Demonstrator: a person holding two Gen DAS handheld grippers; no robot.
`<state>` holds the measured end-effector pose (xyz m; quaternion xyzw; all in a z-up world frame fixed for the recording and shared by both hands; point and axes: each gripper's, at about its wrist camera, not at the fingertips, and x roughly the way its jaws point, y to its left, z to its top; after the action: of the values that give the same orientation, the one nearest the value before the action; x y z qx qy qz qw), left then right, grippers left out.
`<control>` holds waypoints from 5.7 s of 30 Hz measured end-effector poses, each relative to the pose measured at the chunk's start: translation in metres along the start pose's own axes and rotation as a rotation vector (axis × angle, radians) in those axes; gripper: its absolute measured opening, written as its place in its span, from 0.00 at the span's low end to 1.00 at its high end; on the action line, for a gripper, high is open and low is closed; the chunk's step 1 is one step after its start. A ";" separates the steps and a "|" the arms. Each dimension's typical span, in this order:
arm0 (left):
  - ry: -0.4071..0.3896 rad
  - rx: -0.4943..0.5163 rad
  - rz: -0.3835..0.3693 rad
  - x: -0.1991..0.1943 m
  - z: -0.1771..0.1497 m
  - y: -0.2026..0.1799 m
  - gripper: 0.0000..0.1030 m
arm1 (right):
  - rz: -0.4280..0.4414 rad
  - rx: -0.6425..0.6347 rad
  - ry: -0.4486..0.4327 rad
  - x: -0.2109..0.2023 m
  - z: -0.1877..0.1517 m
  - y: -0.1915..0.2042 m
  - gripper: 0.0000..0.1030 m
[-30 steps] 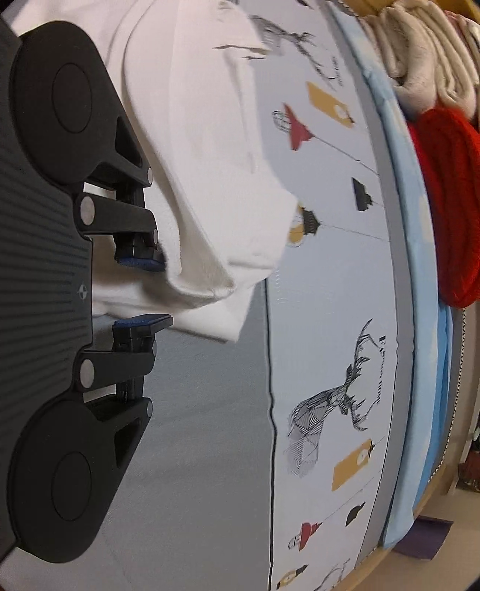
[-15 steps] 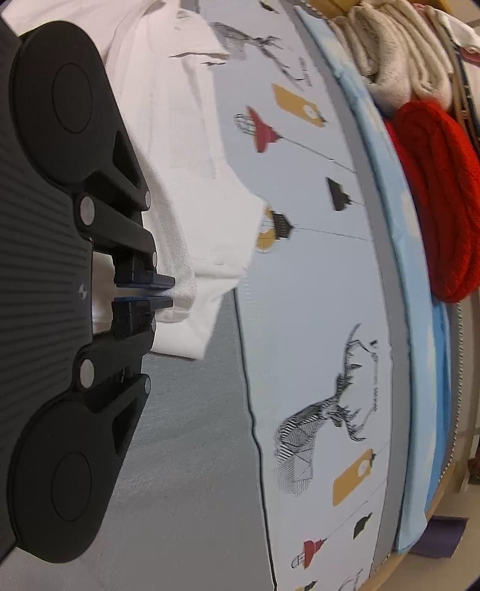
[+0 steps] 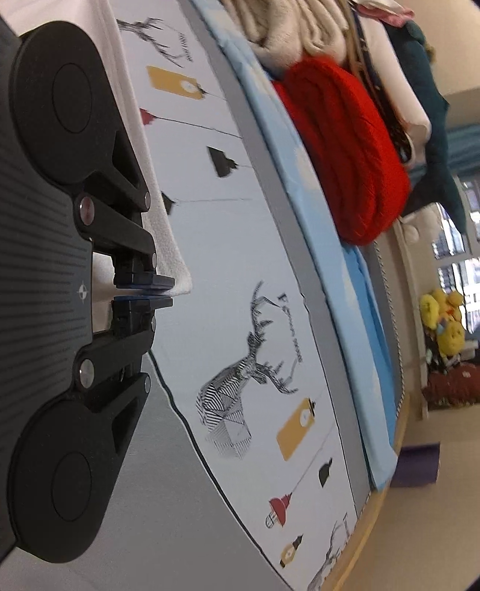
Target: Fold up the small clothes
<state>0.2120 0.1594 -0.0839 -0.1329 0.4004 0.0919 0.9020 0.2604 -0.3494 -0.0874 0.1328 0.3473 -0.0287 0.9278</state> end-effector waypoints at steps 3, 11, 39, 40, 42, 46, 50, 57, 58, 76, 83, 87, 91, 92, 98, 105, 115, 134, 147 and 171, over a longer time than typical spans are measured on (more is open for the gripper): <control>0.074 -0.005 -0.009 0.010 -0.003 0.003 0.17 | -0.028 -0.014 0.054 0.012 -0.004 0.007 0.16; 0.177 0.003 -0.116 -0.007 -0.018 0.017 0.28 | 0.006 -0.105 0.298 0.018 -0.026 -0.002 0.26; 0.481 0.119 -0.142 -0.069 -0.115 0.020 0.05 | 0.049 -0.298 0.574 -0.060 -0.103 -0.029 0.17; 0.474 0.125 -0.138 -0.070 -0.115 0.020 0.05 | 0.046 -0.311 0.579 -0.060 -0.103 -0.028 0.03; 0.472 0.136 -0.119 -0.070 -0.115 0.021 0.04 | 0.040 -0.257 0.565 -0.062 -0.098 -0.033 0.03; 0.505 0.153 -0.090 -0.065 -0.117 0.018 0.07 | 0.023 -0.222 0.567 -0.062 -0.097 -0.040 0.03; 0.439 0.095 -0.119 -0.071 -0.106 0.023 0.27 | 0.011 -0.217 0.517 -0.068 -0.091 -0.038 0.06; 0.381 -0.029 -0.155 -0.068 -0.086 0.035 0.47 | 0.006 -0.172 0.341 -0.086 -0.074 -0.038 0.37; 0.382 -0.029 -0.157 -0.067 -0.084 0.034 0.51 | 0.004 -0.163 0.334 -0.086 -0.073 -0.038 0.37; 0.487 -0.055 -0.081 -0.003 -0.076 0.023 0.61 | -0.044 -0.094 0.306 -0.077 -0.061 -0.053 0.38; 0.466 0.017 -0.078 0.003 -0.076 0.012 0.52 | -0.065 -0.092 0.305 -0.077 -0.062 -0.058 0.38; 0.456 0.044 -0.133 0.002 -0.077 0.010 0.27 | -0.074 -0.090 0.300 -0.077 -0.062 -0.058 0.38; 0.432 0.038 -0.168 -0.006 -0.076 0.016 0.19 | -0.083 -0.092 0.298 -0.077 -0.062 -0.056 0.38; 0.422 0.037 -0.171 -0.010 -0.076 0.019 0.19 | -0.083 -0.091 0.298 -0.076 -0.062 -0.056 0.38; 0.415 -0.001 -0.060 -0.021 -0.077 0.047 0.20 | -0.084 -0.098 0.295 -0.073 -0.062 -0.048 0.38; 0.448 -0.034 -0.093 -0.016 -0.076 0.062 0.38 | -0.080 -0.130 0.304 -0.072 -0.064 -0.041 0.38; 0.432 0.053 -0.115 -0.012 -0.076 0.051 0.21 | -0.094 -0.117 0.308 -0.071 -0.063 -0.049 0.38; 0.290 0.257 0.150 -0.042 -0.070 0.015 0.17 | -0.055 -0.146 0.294 -0.064 -0.060 -0.028 0.38; 0.228 0.078 -0.436 -0.081 -0.047 -0.107 0.16 | -0.010 -0.129 0.268 -0.070 -0.053 -0.029 0.38; 0.357 0.044 -0.326 -0.055 -0.061 -0.085 0.39 | 0.430 0.038 0.419 -0.033 -0.070 0.067 0.51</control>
<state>0.1562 0.0561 -0.0684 -0.1903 0.5288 -0.0888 0.8224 0.2002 -0.2674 -0.1013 0.2237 0.4947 0.1901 0.8180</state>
